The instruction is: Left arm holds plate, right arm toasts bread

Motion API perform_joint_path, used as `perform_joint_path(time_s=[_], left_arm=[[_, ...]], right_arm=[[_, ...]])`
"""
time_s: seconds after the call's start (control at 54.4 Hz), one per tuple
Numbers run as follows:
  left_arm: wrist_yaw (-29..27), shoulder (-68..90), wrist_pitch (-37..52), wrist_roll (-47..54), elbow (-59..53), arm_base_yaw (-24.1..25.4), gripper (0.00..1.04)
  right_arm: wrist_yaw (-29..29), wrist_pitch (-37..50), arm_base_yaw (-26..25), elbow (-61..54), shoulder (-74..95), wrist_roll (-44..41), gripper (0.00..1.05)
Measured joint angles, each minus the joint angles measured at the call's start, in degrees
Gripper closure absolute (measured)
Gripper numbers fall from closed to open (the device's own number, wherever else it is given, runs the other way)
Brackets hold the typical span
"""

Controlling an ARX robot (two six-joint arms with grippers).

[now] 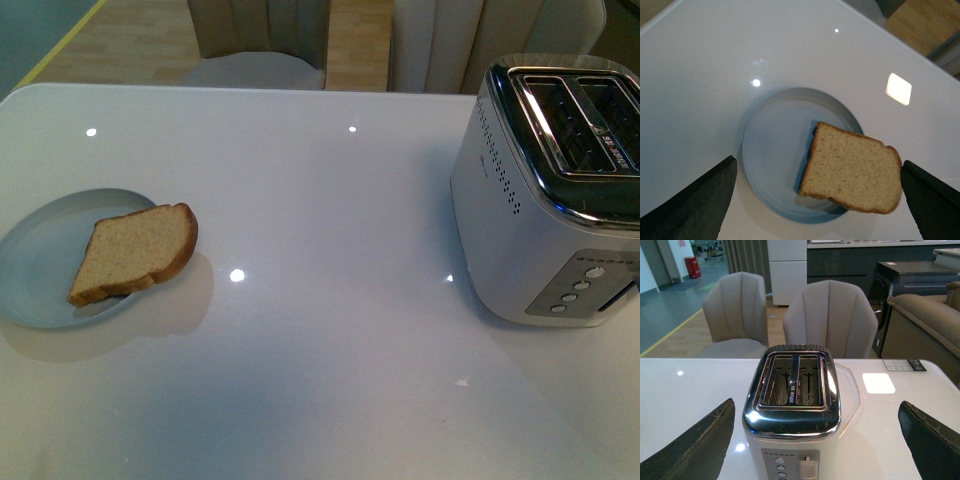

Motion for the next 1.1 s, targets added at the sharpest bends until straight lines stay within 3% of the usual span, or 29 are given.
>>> perform_joint_path(time_s=[0.202,0.478,1.103], left_arm=[[-1.49,19.26,1.44,2.58,10.05,1.01,0.07],[-3.23,31.26,1.79,3.23,17.03,-0.07,0.07],[-5.07,39.63,2.03,2.95,20.87,-2.27,0.07]], right_arm=[[0.0,0.0,0.0,0.0,0.0,0.0,0.09],[0.0,0.0,0.0,0.02,0.0,0.0,0.09],[0.0,0.0,0.0,0.0,0.0,0.0,0.09]])
